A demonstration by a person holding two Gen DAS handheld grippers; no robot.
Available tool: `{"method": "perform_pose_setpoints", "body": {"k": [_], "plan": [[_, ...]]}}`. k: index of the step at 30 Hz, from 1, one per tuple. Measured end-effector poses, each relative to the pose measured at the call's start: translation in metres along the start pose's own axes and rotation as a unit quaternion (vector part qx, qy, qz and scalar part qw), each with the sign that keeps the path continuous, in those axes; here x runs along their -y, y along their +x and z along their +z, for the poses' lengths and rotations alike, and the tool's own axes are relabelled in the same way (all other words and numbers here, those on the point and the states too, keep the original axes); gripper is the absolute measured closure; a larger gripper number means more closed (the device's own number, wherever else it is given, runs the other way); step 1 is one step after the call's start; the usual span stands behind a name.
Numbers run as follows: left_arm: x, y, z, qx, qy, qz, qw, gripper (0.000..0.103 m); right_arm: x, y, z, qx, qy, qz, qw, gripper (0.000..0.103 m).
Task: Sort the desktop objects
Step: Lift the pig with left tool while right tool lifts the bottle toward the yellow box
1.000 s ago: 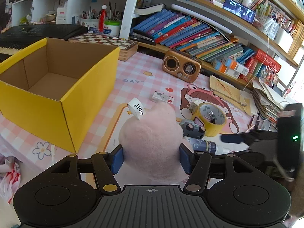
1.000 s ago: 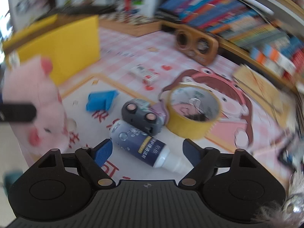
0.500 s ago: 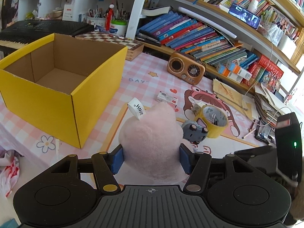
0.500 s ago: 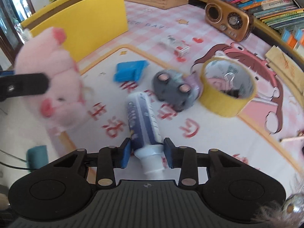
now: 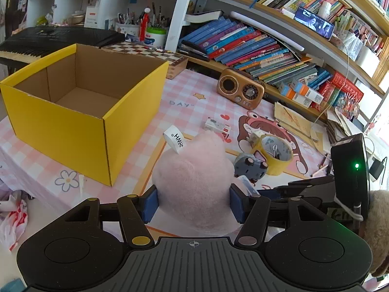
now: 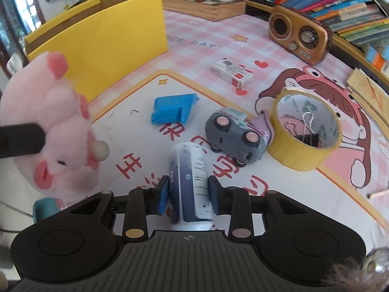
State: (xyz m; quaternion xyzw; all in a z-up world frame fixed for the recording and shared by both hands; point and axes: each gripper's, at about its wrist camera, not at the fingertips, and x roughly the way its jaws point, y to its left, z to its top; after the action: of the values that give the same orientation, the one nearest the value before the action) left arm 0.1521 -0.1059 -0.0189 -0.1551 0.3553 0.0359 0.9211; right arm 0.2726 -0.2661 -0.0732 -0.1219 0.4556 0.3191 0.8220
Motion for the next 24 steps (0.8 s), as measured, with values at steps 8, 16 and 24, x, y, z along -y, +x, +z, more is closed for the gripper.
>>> {"method": "perform_pose_setpoints", "body": {"k": [8,16,24], "plan": [[-0.001,-0.007,0.000,0.005,0.003,-0.008,1.0000,0.044,0.010,-0.031,-0.010,0.047,0.118,-0.011,0.992,0.073],[-0.006,-0.015,-0.001,0.015,0.017,-0.038,0.9990,0.044,-0.010,-0.071,-0.019,0.099,0.147,-0.042,0.983,0.073],[-0.021,-0.033,0.001,0.030,0.036,-0.075,0.9961,0.044,-0.050,-0.099,-0.032,0.120,0.166,-0.062,0.977,0.073]]}}
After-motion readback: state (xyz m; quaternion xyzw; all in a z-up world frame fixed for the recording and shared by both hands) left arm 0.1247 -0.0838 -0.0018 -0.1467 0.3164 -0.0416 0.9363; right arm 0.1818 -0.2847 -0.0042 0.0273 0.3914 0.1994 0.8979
